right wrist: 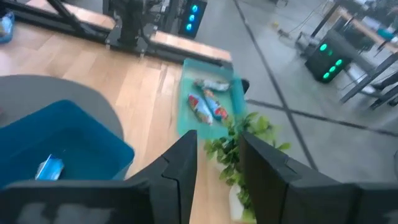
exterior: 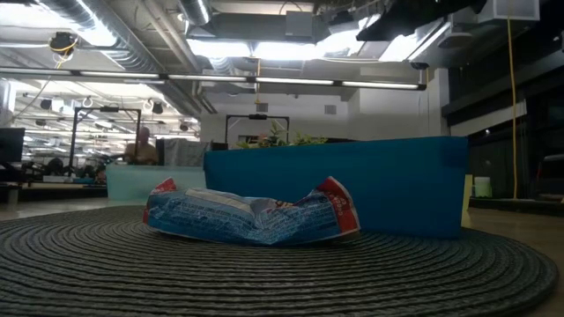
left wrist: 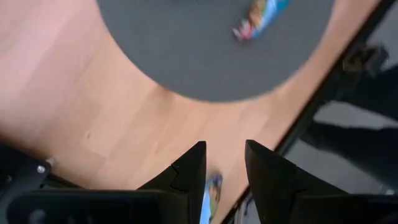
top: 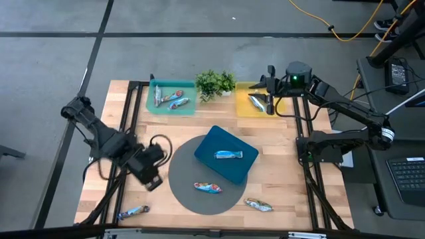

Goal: Pick and place Granola Bars by type
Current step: Put the blue granola bar into the blue bin

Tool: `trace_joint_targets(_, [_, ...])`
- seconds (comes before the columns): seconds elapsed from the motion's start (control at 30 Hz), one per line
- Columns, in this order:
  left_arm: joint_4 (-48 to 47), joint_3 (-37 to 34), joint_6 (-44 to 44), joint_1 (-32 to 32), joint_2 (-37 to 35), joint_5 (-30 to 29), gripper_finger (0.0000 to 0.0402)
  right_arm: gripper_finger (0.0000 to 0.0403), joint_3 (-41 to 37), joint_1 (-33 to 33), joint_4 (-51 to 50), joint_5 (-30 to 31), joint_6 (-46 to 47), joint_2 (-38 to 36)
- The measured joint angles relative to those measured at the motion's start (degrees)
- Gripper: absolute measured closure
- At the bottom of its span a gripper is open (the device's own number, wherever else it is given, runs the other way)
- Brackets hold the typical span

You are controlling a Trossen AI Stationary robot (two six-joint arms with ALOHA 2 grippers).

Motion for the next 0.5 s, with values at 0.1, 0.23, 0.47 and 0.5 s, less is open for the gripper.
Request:
trace_joint_targets(0.1, [0.0,0.0,-0.66,-4.53,-0.01,-0.25,0.03,0.0282,0.0,0.01,-2.37,0.02,0.06,0.0])
trace_joint_targets(0.23, [0.0,-0.02,-3.8,-10.89,-0.01,-3.74,0.0301,0.0282,0.0,0.07,-4.2,-0.05,3.25,0.0])
trace_joint_targets(0.47, [0.03,-0.02,-8.88,-21.01,1.58,-9.88,0.0302,0.0282,0.0,0.07,-4.44,-3.05,15.23,0.0])
trace_joint_targets(0.5, [0.07,-0.02,-9.42,-22.14,2.26,-9.88,0.0302,0.0282,0.0,0.12,-4.43,-4.66,15.95,0.0])
